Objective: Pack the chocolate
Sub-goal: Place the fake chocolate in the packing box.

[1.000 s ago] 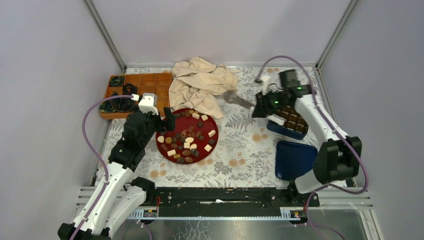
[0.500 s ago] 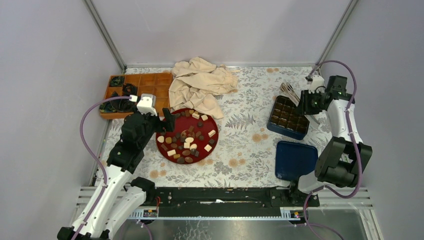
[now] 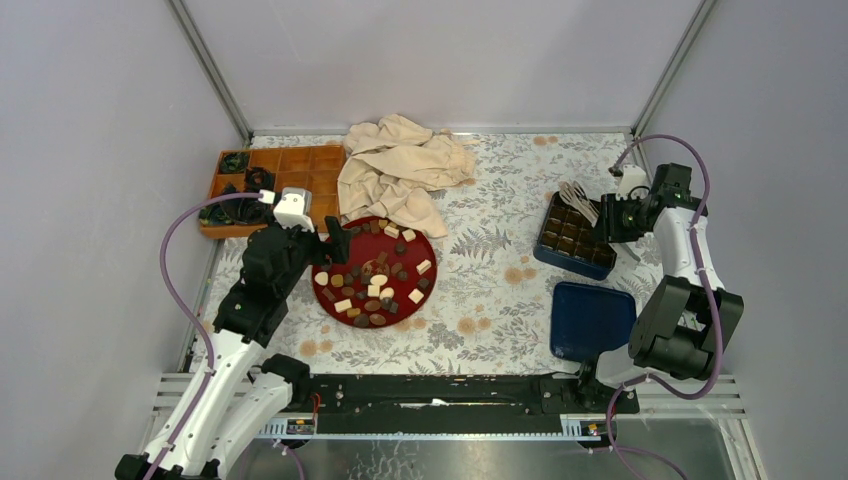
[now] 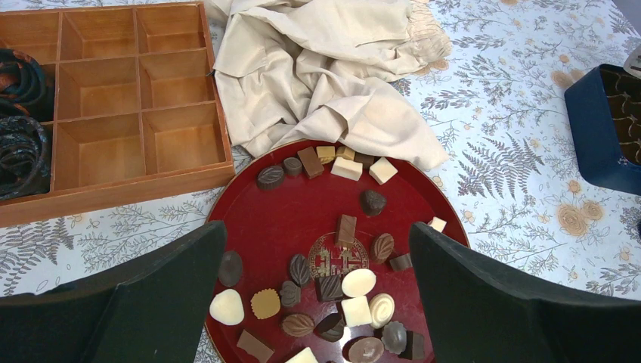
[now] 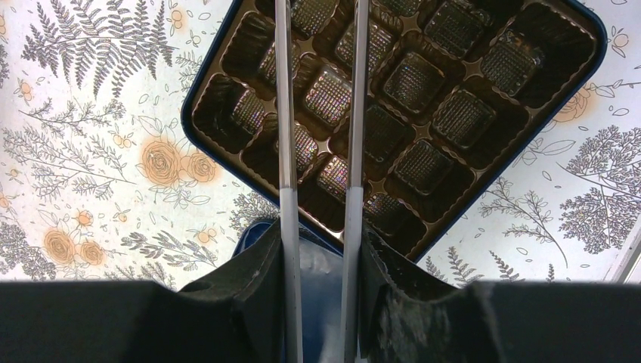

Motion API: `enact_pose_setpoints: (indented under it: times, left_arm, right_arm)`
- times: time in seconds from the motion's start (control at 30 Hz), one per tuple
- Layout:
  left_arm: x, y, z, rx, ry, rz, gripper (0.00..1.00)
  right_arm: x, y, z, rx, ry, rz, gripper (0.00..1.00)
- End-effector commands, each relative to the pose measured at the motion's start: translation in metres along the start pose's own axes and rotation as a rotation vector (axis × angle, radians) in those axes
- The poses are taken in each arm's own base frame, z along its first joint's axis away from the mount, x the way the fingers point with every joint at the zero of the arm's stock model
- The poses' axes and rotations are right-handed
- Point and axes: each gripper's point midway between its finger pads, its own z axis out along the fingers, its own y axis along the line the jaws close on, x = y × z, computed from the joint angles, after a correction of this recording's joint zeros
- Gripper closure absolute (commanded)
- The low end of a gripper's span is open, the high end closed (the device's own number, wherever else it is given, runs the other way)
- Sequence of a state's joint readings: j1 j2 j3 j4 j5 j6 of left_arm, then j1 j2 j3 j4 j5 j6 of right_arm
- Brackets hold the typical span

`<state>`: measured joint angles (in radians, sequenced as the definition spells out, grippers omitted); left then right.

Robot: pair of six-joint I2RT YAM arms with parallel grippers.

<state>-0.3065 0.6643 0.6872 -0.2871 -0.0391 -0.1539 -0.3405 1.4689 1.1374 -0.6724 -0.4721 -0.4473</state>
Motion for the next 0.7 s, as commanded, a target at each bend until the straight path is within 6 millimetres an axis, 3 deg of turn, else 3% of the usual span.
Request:
enact_pose_setpoints:
  times: [0.0,0.47,0.67]
  left_arm:
    - [-0.012,-0.002,0.001,0.018,-0.052,0.011,0.02]
    - [-0.013,-0.003,0.001,0.022,-0.053,0.009,0.02]
    - [-0.013,-0.002,0.001,0.021,-0.056,0.008,0.02]
  right_arm:
    - [-0.011,0.002,-0.003,-0.018,-0.033,-0.033,0.86]
    - [-0.012,-0.006,0.006,0.007,-0.009,-0.018,0.71]
    - [-0.015,-0.004,0.009,0.024,-0.004,-0.036,0.58]
